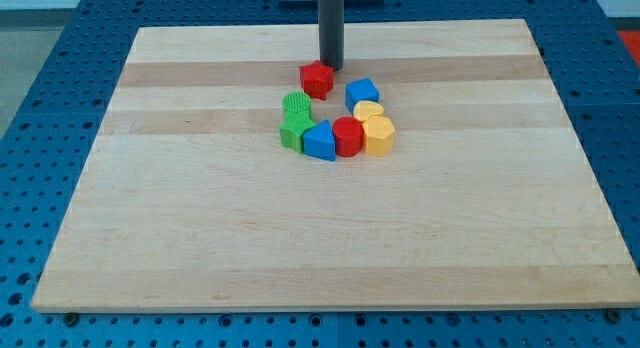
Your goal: Push the red star closer to the blue cube
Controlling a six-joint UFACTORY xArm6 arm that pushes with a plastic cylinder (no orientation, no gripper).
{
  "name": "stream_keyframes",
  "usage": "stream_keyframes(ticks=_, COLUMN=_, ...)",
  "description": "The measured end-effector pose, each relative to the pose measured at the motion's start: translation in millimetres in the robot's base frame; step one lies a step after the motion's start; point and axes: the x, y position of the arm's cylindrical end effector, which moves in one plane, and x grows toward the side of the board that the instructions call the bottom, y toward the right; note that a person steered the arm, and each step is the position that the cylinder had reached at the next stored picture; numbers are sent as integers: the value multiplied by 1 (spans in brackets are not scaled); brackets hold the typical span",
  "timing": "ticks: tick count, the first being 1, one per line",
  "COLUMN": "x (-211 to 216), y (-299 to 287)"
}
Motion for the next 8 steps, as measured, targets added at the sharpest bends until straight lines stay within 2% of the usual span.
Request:
stream_keyframes(ticks=3, x=0, y=-43)
stream_keyframes(ticks=8, x=34, y=-3)
